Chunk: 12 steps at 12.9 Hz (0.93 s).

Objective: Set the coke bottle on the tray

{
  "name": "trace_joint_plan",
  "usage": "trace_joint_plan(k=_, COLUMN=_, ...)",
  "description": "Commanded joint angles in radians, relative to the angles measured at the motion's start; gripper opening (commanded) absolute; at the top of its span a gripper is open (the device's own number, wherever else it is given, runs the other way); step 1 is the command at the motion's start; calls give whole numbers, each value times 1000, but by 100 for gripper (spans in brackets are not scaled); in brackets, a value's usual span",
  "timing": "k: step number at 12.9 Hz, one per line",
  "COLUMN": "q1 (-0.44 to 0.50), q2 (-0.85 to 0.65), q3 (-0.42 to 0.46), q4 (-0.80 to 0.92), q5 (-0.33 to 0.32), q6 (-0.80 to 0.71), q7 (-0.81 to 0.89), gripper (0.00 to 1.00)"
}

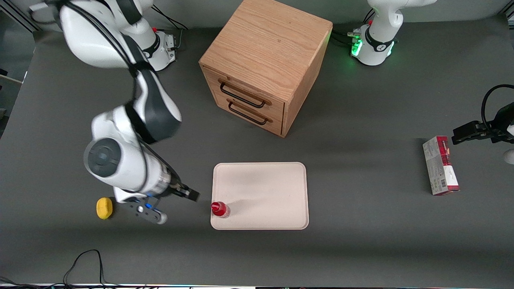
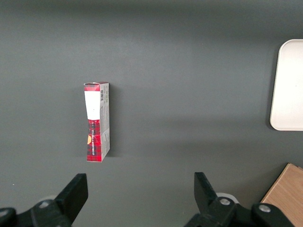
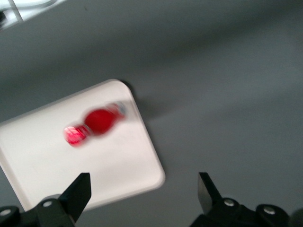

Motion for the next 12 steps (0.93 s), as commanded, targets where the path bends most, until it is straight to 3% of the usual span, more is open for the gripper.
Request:
trace_joint_plan(k=1, q1=-70, q2=-374, q3=-5, q4=-475, q5=29, q6=31, q7=-238, gripper=100)
trace_joint_plan(k=4, q1=-156, q2=-635, q3=5, q4=-714, q5=14, q6=20, q7=-469, gripper=100)
trace_joint_plan(k=6, q1=-191, q2=-729, q3=9, q4=-772, q5=-14, q6=3, q7=-575, gripper=100)
trace_joint_plan(k=12, q1=-275, q2=-760, q3=29, q4=-726, q5=-17, q6=-110, q7=-600, gripper=100)
